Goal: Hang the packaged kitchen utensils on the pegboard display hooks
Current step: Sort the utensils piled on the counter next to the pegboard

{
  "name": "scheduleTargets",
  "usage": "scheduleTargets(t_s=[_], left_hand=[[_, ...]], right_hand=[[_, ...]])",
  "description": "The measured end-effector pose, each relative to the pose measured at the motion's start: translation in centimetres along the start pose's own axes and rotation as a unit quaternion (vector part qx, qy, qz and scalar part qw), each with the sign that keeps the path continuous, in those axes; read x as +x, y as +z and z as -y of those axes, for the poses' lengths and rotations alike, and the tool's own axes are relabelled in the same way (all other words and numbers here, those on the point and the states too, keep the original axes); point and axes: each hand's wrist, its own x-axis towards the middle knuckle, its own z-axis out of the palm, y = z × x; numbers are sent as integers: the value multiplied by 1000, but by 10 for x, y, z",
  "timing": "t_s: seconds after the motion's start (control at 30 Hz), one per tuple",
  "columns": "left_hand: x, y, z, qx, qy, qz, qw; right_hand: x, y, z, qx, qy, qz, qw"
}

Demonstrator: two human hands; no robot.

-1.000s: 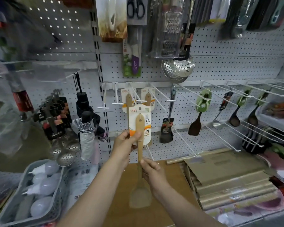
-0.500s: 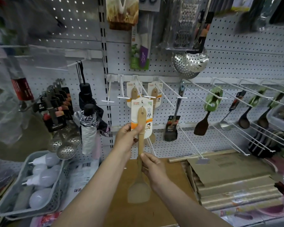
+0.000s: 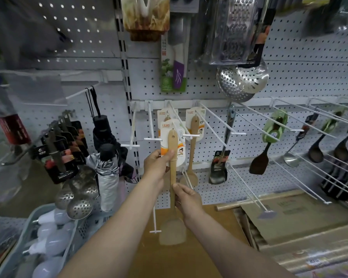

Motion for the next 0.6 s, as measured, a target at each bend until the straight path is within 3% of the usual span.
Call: scheduleTargets(t_s=[0.3, 0.47, 0.6], left_hand=[[27, 5, 1, -8, -6, 3, 1000], [10, -5, 5, 10, -19, -30, 999], [-25, -26, 15, -44, -53, -51, 996]], right_hand=[[31, 5, 9, -32, 5, 6, 999], [26, -3, 12, -84, 7, 18, 996], [6, -8, 21, -84, -2, 36, 996]])
